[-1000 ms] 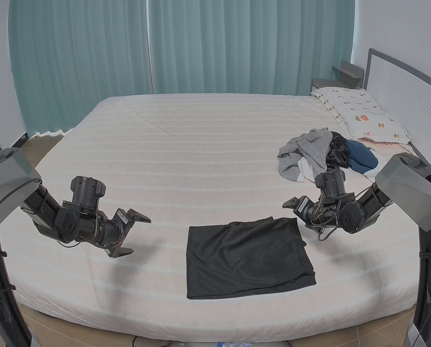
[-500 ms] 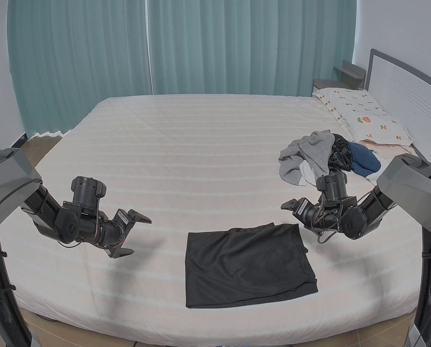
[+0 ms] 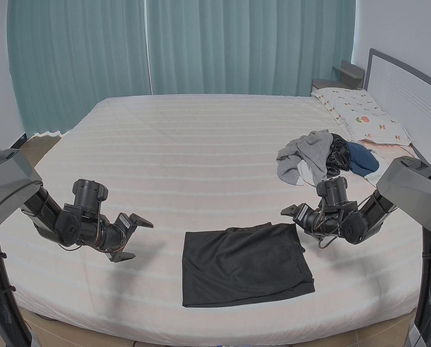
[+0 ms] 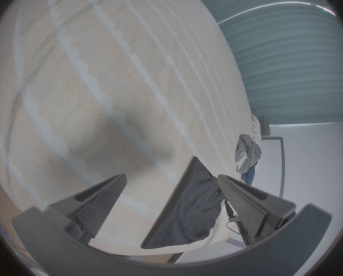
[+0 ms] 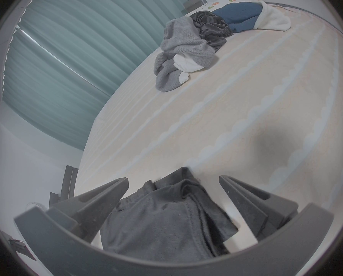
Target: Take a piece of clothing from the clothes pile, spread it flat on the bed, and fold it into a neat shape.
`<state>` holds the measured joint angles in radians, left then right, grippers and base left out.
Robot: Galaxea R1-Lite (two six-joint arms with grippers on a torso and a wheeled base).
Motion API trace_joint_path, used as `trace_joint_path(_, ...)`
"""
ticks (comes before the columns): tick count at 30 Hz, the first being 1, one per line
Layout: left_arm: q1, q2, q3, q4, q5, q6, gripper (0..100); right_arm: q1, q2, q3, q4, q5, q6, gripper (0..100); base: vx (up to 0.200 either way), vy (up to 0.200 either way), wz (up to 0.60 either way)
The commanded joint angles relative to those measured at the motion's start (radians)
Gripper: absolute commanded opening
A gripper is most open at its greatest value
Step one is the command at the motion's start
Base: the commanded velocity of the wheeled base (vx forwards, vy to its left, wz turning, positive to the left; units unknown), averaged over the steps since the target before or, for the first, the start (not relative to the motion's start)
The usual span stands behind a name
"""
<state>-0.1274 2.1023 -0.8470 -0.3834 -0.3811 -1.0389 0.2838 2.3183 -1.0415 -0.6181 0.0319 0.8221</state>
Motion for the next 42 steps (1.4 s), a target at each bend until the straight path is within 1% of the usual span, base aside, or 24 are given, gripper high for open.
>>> trace_joint_path(1, -0.004, -0.001, 0.002, 0.001, 0.004, -0.001, 100, 0.001, -0.004, 0.008, 0.0, 0.0, 0.0, 100, 0.0, 0.0, 0.0)
trace_joint_path(3, -0.006, -0.001, 0.002, 0.001, 0.01, -0.003, 100, 0.001, -0.004, 0.008, 0.0, 0.0, 0.0, 100, 0.0, 0.0, 0.0)
trace_joint_path(10, -0.012, -0.001, 0.005, 0.003, 0.019, -0.004, 100, 0.011, -0.028, 0.037, 0.0, 0.005, 0.0, 100, -0.2, 0.0, 0.0)
trace_joint_path(12, -0.017, -0.002, 0.009, 0.003, 0.019, -0.003, 100, 0.014, -0.043, 0.058, 0.0, 0.017, 0.0, 100, -0.2, 0.0, 0.0)
trace_joint_path(15, -0.018, -0.004, 0.011, 0.001, 0.019, -0.003, 100, 0.012, -0.079, 0.101, 0.0, 0.052, -0.011, 100, -0.2, 0.0, 0.0)
trace_joint_path(19, -0.018, -0.004, 0.009, 0.001, 0.019, -0.001, 100, 0.011, -0.089, 0.167, -0.005, 0.085, -0.072, 100, 0.0, 0.0, 0.0)
trace_joint_path(20, -0.018, -0.004, 0.009, 0.001, 0.019, -0.001, 100, 0.011, -0.088, 0.17, -0.005, 0.085, -0.074, 100, 0.0, 0.0, 0.0)
trace_joint_path(21, -0.018, -0.004, 0.009, 0.001, 0.019, -0.001, 100, 0.009, -0.088, 0.195, -0.012, 0.094, -0.103, 100, 0.0, 0.0, 0.0)
trace_joint_path(23, -0.018, -0.004, 0.009, 0.001, 0.019, -0.001, 100, 0.008, -0.088, 0.201, -0.017, 0.097, -0.107, 100, 0.0, 0.0, 0.0)
trace_joint_path(24, -0.018, -0.002, 0.009, 0.001, 0.019, 0.0, 100, 0.008, -0.085, 0.238, -0.054, 0.121, -0.133, 100, 0.0, 0.0, 0.0)
trace_joint_path(26, -0.021, -0.002, 0.011, 0.001, 0.019, 0.0, 100, 0.009, -0.08, 0.258, -0.095, 0.138, -0.153, 100, 0.0, 0.0, 0.0)
trace_joint_path(29, -0.021, -0.002, 0.011, 0.001, 0.019, 0.002, 100, 0.014, -0.062, 0.276, -0.147, 0.146, -0.17, 100, 0.0, 0.0, 0.0)
trace_joint_path(33, -0.021, -0.001, 0.009, 0.001, 0.019, 0.002, 100, 0.014, -0.04, 0.278, -0.166, 0.146, -0.201, 100, 0.0, 0.0, 0.0)
trace_joint_path(34, -0.023, -0.001, 0.009, 0.001, 0.019, 0.002, 100, 0.014, -0.033, 0.281, -0.166, 0.146, -0.215, 0, 0.0, 0.0, 0.0)
trace_joint_path(35, -0.023, -0.001, 0.009, 0.001, 0.019, 0.002, 100, 0.014, -0.028, 0.284, -0.166, 0.146, -0.219, 0, 0.0, 0.0, 0.0)
trace_joint_path(38, -0.023, -0.001, 0.009, 0.001, 0.019, 0.002, 100, 0.009, -0.016, 0.299, -0.172, 0.143, -0.27, 0, 0.0, 0.0, 0.0)
trace_joint_path(41, -0.021, -0.001, 0.009, 0.001, 0.019, 0.002, 100, 0.005, -0.02, 0.313, -0.172, 0.143, -0.287, 0, 0.0, 0.0, 0.0)
trace_joint_path(42, -0.023, -0.001, 0.009, 0.001, 0.019, 0.002, 100, 0.0, -0.031, 0.33, -0.172, 0.141, -0.31, 0, 0.0, 0.0, 0.0)
